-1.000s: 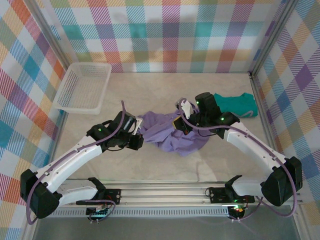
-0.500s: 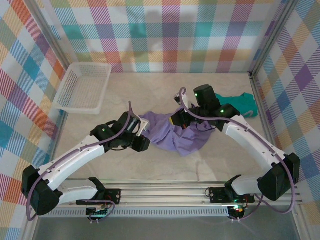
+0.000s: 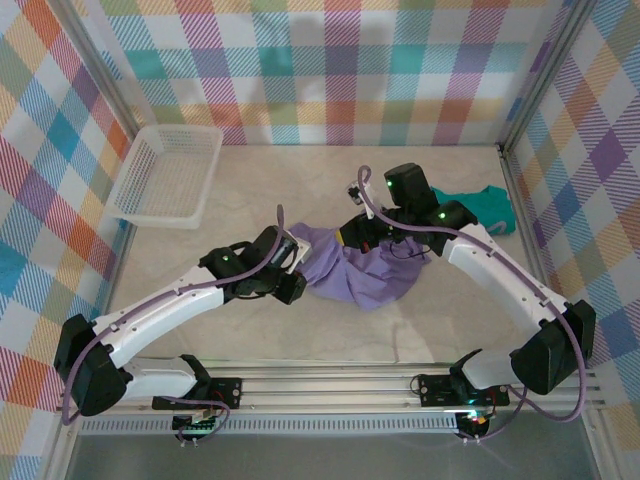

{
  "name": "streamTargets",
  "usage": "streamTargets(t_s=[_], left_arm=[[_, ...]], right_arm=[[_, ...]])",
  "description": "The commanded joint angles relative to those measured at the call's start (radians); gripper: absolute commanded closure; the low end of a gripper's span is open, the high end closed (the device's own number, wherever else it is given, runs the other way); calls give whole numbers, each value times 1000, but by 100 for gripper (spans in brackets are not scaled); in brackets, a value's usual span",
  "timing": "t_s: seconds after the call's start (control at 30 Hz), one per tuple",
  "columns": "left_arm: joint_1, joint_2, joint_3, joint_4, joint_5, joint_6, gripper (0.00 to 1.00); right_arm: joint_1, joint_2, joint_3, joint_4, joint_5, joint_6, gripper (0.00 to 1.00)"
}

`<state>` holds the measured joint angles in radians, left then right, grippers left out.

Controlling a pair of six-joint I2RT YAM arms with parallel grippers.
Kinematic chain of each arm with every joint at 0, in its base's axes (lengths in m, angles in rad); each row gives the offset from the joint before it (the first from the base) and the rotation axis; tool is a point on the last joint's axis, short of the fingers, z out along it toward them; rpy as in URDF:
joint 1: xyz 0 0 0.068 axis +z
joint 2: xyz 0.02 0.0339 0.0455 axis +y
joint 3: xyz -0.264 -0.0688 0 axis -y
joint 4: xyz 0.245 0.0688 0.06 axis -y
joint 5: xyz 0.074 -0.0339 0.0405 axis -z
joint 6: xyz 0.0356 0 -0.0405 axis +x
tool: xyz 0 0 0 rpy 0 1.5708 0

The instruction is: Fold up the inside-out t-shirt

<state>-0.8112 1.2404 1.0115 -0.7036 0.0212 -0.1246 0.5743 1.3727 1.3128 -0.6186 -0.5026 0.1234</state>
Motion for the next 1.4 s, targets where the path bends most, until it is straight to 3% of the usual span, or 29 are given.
streamTargets(t_s=[0.0, 0.23, 0.4, 0.6, 0.7, 0.83, 1.03, 1.37], left_arm=[[-16, -51, 5, 26, -6, 16, 93], [-32, -58, -8, -71, 166, 82, 100], [-61, -13, 24, -98, 262, 136, 100], [-74, -20, 29, -33, 427, 191, 100], [-74, -52, 24, 9, 415, 184, 100], [-58, -89, 23, 19, 344, 142, 100], [37, -117, 24, 19, 388, 57, 100], [240, -68, 72, -24, 569, -88, 100]], right_arm=[[-11, 26, 61, -60, 51, -9, 100], [-17, 73, 147, -157, 154, -55, 97], [-19, 67, 122, -73, -86, -90, 97], [-44, 87, 80, 31, -240, -4, 96], [-48, 110, 75, 24, -240, 14, 91], [-50, 115, 68, -42, -114, 0, 77], [-53, 76, 33, -90, 31, -40, 69], [-65, 51, -84, 19, -7, -45, 58]])
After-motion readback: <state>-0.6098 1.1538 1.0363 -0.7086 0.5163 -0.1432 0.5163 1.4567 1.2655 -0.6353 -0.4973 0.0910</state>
